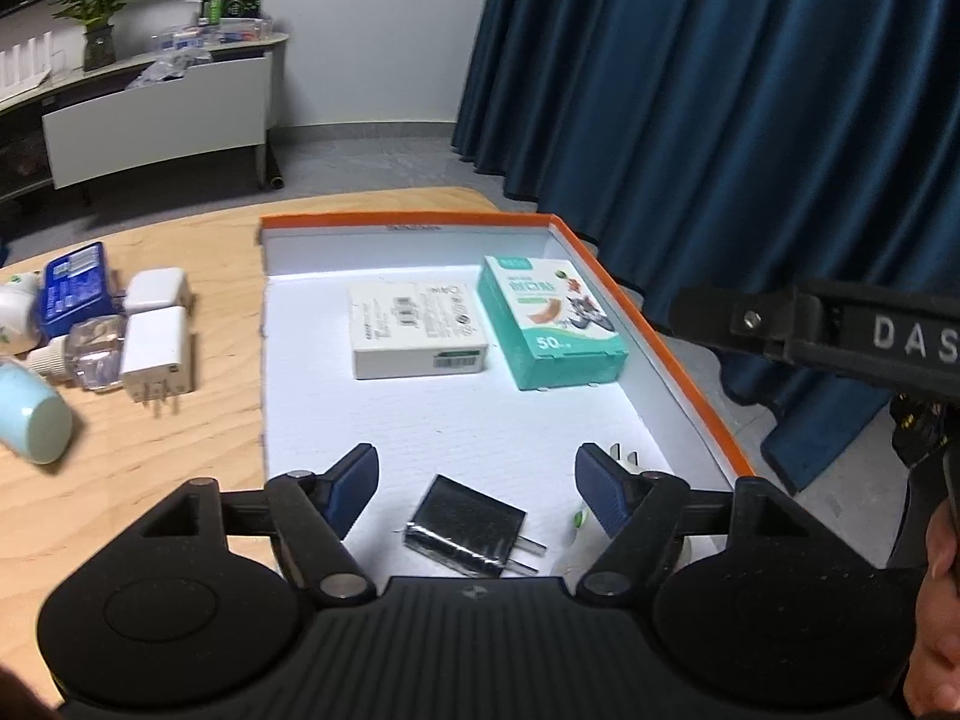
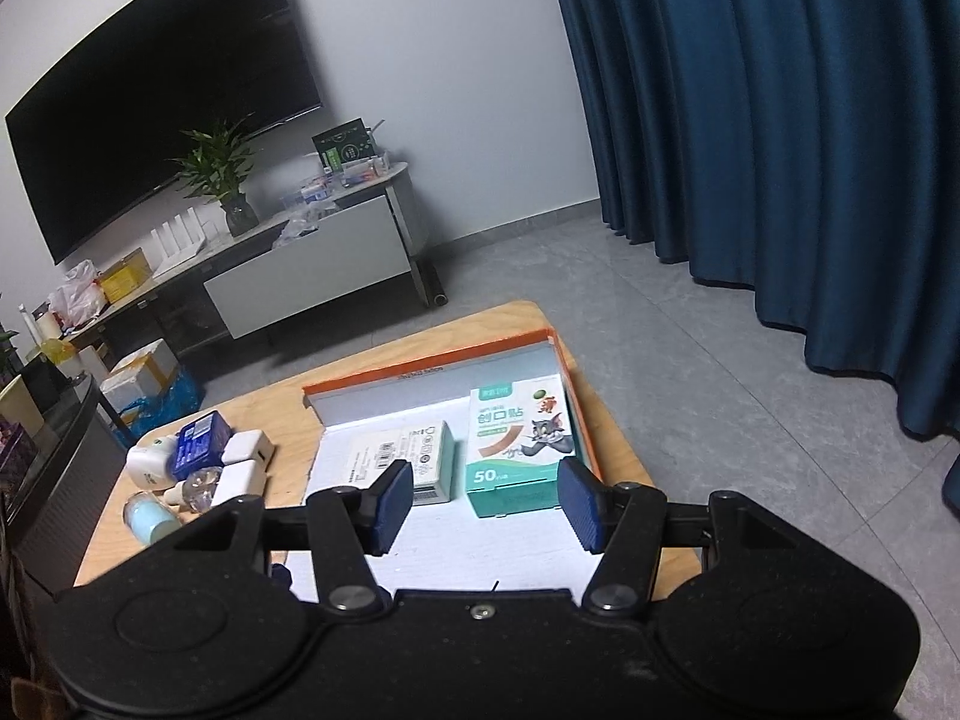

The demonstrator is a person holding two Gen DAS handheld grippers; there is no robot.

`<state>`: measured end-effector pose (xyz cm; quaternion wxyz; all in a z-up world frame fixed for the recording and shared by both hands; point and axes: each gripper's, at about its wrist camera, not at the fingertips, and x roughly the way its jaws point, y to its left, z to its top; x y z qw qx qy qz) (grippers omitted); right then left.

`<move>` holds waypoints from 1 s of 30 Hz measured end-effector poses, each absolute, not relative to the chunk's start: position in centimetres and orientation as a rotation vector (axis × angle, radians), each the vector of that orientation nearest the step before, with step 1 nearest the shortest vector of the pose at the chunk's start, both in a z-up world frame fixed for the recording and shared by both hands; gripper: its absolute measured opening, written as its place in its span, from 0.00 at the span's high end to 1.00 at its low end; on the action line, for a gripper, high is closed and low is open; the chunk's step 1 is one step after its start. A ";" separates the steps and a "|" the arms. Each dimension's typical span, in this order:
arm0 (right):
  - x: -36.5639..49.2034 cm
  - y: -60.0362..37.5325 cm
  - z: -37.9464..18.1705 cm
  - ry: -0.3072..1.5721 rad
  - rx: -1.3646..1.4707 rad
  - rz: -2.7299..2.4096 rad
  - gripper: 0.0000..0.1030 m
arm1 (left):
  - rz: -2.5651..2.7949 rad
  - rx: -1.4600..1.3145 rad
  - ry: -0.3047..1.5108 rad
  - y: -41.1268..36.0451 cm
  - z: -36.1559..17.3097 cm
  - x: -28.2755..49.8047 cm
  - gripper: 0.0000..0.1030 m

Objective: Organize rigid objects
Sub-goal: 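Withdraw both open tools from the tray toward the table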

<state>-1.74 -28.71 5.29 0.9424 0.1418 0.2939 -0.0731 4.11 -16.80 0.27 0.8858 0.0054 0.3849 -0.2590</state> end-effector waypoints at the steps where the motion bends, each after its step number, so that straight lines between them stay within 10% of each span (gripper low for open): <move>1: -1.8 -28.5 5.4 0.600 0.286 -0.143 0.34 | -0.528 0.007 0.803 -16.6 0.4 4.1 0.25; 30: 0.0 -20.5 5.4 0.663 0.179 0.018 0.18 | -0.195 -0.019 0.780 -6.9 3.1 4.3 0.01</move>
